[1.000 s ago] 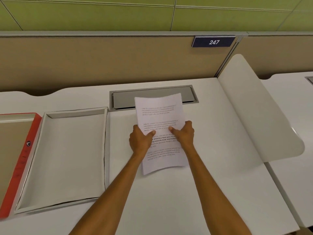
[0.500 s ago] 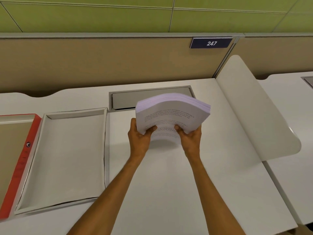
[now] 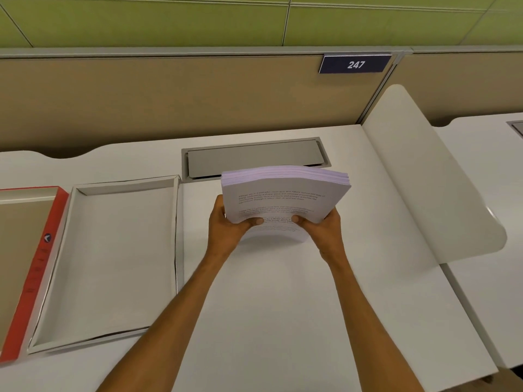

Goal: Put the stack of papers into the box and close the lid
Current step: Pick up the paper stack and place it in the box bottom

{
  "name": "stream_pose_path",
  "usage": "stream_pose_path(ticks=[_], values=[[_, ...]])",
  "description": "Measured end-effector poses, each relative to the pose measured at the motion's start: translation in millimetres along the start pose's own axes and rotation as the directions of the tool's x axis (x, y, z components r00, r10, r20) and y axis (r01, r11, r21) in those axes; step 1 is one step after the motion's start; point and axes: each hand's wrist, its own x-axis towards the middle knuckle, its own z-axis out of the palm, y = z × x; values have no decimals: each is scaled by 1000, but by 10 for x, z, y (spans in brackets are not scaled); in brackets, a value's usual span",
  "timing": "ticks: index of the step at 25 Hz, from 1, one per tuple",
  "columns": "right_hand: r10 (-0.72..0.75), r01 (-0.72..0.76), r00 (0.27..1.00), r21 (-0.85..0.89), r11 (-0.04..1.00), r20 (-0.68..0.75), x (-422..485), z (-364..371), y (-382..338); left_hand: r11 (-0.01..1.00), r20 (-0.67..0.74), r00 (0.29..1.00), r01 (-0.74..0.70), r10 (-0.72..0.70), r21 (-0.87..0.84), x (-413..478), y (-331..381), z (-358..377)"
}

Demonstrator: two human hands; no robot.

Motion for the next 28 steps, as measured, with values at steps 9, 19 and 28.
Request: stream_pose_path(ticks=[9,19,28], values=[[-2,11,993,77,997,-117,-109,192,-48,995,-29,997,64,-66,-73,-29,41,72],[0,22,965,81,996,-263,-154,346,-124,995,-141,986,76,-85,-64,-39,190,152],[118,-178,967,-270,946,-224,-64,430,-560,941,-160,967,232,-197,245,139,499,-36]])
